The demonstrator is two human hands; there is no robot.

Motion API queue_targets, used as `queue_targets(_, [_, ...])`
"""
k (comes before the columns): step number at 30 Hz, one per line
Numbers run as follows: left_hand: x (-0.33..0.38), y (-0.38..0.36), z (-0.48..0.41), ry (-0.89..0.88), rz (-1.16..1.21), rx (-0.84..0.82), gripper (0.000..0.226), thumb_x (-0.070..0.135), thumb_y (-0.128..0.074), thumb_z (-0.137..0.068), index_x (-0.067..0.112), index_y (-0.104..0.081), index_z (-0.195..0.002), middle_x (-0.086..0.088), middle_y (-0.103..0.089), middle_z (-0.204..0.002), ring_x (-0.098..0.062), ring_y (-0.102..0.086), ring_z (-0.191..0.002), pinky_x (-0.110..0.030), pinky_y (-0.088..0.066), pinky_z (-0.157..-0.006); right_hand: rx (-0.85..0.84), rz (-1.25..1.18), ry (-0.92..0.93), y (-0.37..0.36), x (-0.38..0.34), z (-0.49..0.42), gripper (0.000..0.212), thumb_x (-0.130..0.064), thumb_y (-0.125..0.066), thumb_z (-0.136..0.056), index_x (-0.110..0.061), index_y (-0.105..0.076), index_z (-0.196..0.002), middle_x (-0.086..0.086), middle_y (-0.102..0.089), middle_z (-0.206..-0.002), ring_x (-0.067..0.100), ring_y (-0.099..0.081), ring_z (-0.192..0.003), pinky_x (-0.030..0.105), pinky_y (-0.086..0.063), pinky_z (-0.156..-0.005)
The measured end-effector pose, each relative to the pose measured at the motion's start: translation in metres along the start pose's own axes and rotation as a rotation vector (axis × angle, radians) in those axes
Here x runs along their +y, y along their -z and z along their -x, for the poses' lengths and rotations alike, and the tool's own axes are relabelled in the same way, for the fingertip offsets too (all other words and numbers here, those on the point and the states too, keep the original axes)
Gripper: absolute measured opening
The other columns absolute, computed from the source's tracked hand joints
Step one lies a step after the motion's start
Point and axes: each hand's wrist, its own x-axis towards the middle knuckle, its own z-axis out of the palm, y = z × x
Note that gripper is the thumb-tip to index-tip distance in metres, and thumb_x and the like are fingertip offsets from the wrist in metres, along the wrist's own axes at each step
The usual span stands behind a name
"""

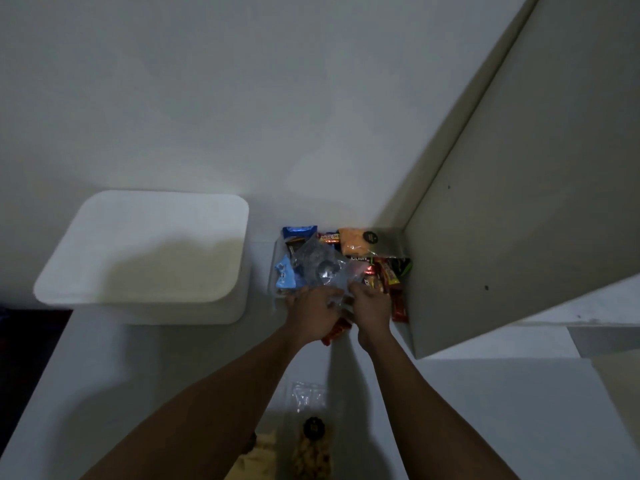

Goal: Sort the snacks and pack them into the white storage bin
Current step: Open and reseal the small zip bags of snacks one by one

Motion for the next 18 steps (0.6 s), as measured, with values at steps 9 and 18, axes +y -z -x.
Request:
queue_targets(9, [0.027, 0.05, 0.019, -0.104, 0.383, 0.248, 0.027, 0.013, -0.049, -0.098, 0.022, -0.068, -0.115, -0.001, -0.07, -0.113, -0.013, -0.064, -0.102, -0.031, -0.053, -0.092, -0.255, 0.403, 0.478, -0.009, -0.078, 0.034, 0.018, -0.018, -0.069, -0.09, -0.005, -0.074, -0.101, 0.008, -0.075, -0.091, 0.011, -0.069, -0.083, 0.022, -0.057, -0.075])
queue_targets(18, [0.058, 0.12, 0.048, -0.077, 0.682, 0.364, 0.042, 0.026, -0.066, -0.091, 0.019, -0.056, -0.131, 0.003, -0.057, -0.126, -0.016, -0.054, -0.116, -0.037, -0.05, -0.096, -0.33, 0.388, 0.639, -0.004, -0.138, 0.103, 0.008, -0.01, -0.068, -0.09, -0.016, -0.073, -0.091, 0.0, -0.073, -0.083, 0.011, -0.07, -0.072, 0.031, -0.055, -0.061])
